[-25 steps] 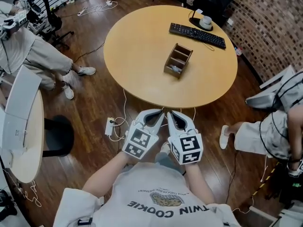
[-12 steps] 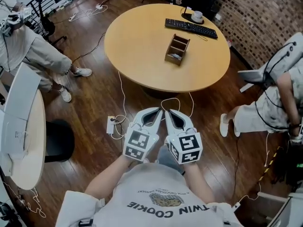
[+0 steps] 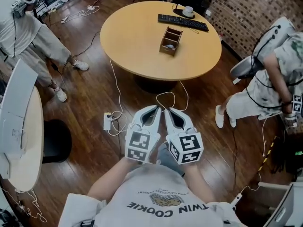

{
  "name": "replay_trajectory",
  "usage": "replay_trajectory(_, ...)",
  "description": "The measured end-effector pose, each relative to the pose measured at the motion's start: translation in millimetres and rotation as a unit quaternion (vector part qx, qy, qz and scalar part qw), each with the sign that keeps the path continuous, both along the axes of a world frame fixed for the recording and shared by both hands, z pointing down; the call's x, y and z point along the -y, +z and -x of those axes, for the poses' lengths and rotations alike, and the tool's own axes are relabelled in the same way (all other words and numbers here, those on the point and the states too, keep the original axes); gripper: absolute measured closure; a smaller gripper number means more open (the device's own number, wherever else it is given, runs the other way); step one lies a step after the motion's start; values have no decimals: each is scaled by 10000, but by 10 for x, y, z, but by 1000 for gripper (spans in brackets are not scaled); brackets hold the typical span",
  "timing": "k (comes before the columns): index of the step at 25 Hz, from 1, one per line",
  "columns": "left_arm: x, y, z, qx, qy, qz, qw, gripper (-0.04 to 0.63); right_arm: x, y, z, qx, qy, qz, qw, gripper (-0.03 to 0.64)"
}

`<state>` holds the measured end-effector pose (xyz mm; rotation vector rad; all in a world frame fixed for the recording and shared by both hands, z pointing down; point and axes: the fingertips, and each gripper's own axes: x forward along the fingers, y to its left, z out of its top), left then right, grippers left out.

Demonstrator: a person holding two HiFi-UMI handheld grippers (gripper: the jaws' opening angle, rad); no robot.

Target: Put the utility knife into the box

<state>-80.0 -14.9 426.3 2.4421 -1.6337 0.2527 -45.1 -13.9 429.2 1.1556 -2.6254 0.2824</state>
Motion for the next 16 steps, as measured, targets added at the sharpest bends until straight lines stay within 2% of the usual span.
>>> replay_trajectory(3, -110, -16, -43, -60, 9, 28, 10000, 588, -93, -24, -42, -28, 51, 22, 10000, 617)
replay_trajectory(16, -232, -3, -243, 110, 63, -4, 9999, 588, -213, -14, -236, 55, 146, -19, 9999, 617)
